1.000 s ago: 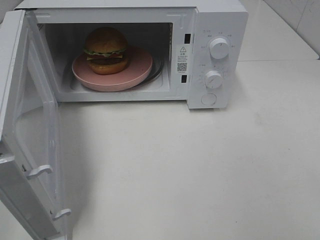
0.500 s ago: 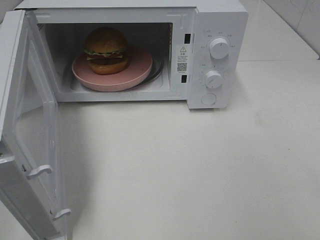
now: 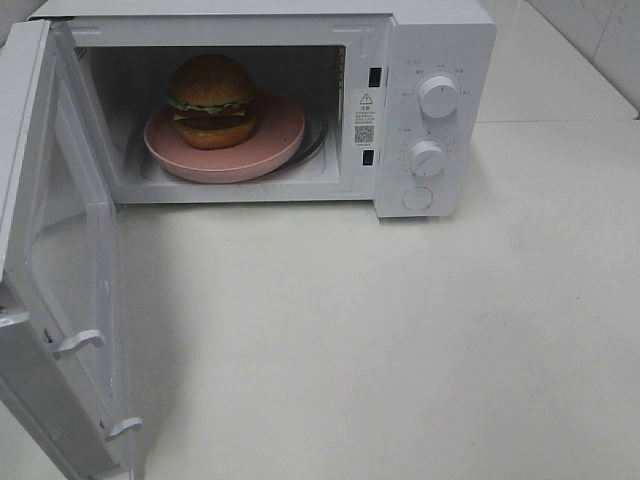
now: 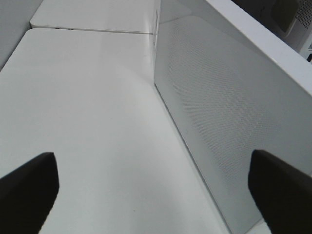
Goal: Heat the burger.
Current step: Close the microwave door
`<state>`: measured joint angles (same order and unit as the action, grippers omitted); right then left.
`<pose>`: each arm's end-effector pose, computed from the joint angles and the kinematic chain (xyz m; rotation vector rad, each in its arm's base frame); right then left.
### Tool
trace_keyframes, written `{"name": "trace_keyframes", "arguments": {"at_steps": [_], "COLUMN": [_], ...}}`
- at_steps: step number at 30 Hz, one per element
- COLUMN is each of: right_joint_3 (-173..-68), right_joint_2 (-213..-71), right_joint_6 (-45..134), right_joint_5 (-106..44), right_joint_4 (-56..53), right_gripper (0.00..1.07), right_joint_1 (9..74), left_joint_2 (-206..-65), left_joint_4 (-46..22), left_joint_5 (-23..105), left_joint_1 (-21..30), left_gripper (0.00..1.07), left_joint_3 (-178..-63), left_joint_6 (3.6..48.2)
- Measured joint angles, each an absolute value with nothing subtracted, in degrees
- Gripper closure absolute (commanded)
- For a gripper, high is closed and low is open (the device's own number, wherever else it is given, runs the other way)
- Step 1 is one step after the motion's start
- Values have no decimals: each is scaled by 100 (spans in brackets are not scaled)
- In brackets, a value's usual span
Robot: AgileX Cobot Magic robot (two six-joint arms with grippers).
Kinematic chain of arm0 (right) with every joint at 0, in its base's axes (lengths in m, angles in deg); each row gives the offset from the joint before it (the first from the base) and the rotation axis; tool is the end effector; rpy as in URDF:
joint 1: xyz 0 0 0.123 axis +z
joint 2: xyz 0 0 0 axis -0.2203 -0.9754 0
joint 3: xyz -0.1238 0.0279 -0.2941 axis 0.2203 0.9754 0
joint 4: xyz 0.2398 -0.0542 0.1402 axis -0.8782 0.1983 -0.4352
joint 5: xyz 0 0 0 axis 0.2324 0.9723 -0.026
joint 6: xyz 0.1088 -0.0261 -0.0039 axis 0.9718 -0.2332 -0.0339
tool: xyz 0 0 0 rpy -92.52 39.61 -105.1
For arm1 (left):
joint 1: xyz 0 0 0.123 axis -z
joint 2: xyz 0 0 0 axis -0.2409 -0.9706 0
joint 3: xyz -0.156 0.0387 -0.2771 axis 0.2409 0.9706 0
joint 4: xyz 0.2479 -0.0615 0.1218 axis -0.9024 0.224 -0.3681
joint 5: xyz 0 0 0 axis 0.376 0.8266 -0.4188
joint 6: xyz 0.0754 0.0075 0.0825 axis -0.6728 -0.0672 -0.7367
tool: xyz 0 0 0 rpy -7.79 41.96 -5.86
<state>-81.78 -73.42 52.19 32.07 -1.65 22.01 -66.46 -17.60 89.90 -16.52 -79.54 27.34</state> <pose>0.0056 0.0008 0.2866 -0.1053 2.0187 0.1395 0.0045 -0.0152 0.2899 0.0032 1.9981 -0.1349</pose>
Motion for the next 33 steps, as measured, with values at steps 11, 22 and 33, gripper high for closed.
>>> {"name": "trace_keyframes", "arguments": {"at_steps": [11, 22, 33], "right_joint_3": [-8178, -8178, -8178], "right_joint_2": [-7342, -7342, -7342], "right_joint_6": [5219, 5219, 5219], "right_joint_5": [3207, 3207, 3207], "right_joint_4": [-165, -165, -165], "right_gripper": [32, 32, 32], "right_joint_1": [2201, 2201, 2201], "left_joint_2": [-6646, -6646, -6646], "left_joint_4": [-1760, -1760, -1760], "left_joint_5": [8990, 8990, 8978], "left_joint_1": [-1652, -1652, -1652], "left_gripper": [9, 9, 12], "left_joint_3": [-7954, -7954, -7954], "left_joint_6": [2734, 2734, 2837]}}
